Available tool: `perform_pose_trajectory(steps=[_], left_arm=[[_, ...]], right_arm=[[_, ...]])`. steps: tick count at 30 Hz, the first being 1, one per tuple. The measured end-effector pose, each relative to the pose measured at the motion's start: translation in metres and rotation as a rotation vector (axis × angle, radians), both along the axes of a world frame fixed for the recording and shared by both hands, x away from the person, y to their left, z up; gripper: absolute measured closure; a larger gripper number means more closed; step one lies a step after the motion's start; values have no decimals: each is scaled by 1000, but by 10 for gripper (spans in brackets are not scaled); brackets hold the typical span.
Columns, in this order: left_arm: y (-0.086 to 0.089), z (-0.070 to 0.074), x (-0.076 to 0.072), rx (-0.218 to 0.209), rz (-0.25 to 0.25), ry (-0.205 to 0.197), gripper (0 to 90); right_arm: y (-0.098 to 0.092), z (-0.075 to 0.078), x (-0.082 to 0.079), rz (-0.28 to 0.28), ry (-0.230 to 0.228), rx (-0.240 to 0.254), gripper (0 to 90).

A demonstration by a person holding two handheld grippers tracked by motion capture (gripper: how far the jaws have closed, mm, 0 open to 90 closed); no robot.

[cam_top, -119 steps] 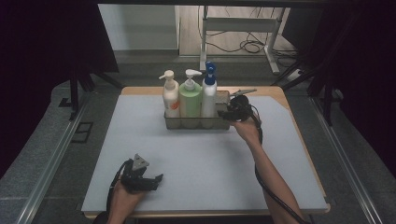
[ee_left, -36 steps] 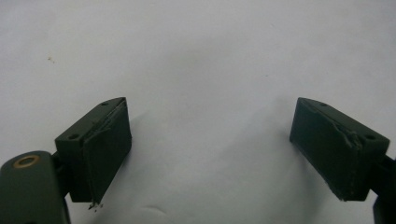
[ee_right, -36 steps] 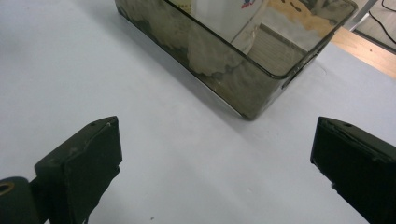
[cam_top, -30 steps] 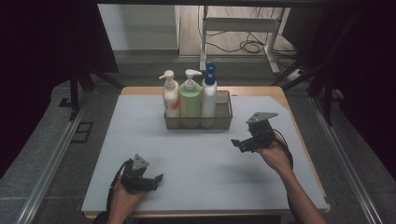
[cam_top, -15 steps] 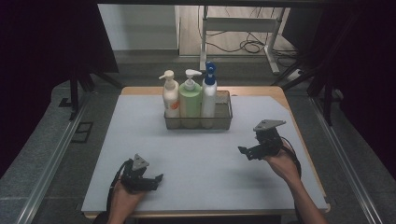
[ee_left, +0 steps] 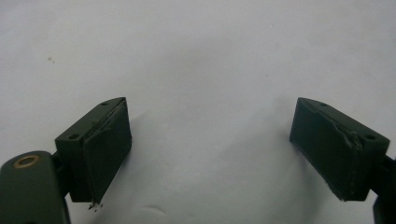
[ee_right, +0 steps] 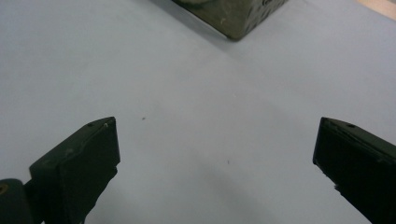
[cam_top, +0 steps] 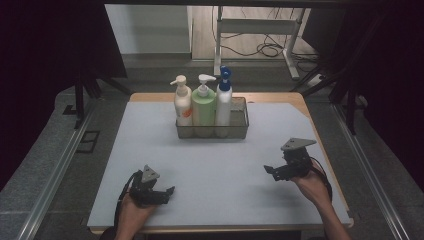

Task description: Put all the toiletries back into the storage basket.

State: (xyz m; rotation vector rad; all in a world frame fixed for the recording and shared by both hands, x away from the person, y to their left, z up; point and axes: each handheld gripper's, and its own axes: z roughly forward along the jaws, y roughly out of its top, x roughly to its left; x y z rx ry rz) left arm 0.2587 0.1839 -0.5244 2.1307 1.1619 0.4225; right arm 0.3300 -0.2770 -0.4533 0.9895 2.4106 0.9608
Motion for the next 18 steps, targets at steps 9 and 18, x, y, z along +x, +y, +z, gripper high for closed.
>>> perform_pose_trajectory(steps=[9,18], left_arm=[[0,0,0,0,0,0,124],[0,0,0,-1,1,0,124]], right_arm=[[-9,-19,-13,-14,13,-9,5],[-10,-40,-25,-9,29,8,5]])
